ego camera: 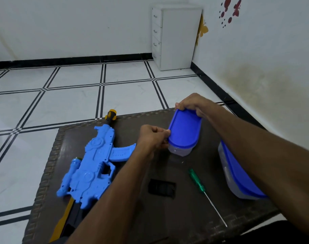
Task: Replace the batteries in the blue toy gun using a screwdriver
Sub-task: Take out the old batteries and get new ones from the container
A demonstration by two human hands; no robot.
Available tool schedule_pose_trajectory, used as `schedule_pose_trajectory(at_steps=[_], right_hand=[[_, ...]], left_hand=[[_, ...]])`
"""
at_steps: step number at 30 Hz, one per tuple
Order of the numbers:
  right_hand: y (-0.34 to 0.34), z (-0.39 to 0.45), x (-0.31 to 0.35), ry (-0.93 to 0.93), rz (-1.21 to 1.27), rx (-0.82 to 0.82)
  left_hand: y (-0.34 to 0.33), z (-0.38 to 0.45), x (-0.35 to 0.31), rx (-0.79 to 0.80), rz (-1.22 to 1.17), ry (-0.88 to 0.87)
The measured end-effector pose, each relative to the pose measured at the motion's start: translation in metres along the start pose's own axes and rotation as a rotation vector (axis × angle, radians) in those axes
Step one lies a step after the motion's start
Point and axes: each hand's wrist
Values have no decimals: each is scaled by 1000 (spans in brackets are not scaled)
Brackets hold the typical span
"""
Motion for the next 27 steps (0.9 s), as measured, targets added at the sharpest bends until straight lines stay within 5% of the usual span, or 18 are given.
schedule_pose_trajectory(at_steps=[11,14,17,20,27], right_hand=[[-3,-11,-32,310,14,-225],[20,-22,-42,297,-195,-293],[36,-44,-51,194,-473,-95],[40,-55,-58,55,-374,210],[57,-58,-58,-1,-203,351]], left_hand=[[-7,-12,-3,-76,168,-113],[-10,-14,0,-89,64,-77],[-6,-18,0,-73,-86,1],[-5,-22,-3,-14,-152,60],[-26,-11,-14,-3,-141,106]])
Point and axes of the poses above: each hand's wrist, its own z-axis towards the middle knuckle, its own y-axis out of the back of the hand, x = y × z, and after that the axes turned 14 degrees about -y, right-handed
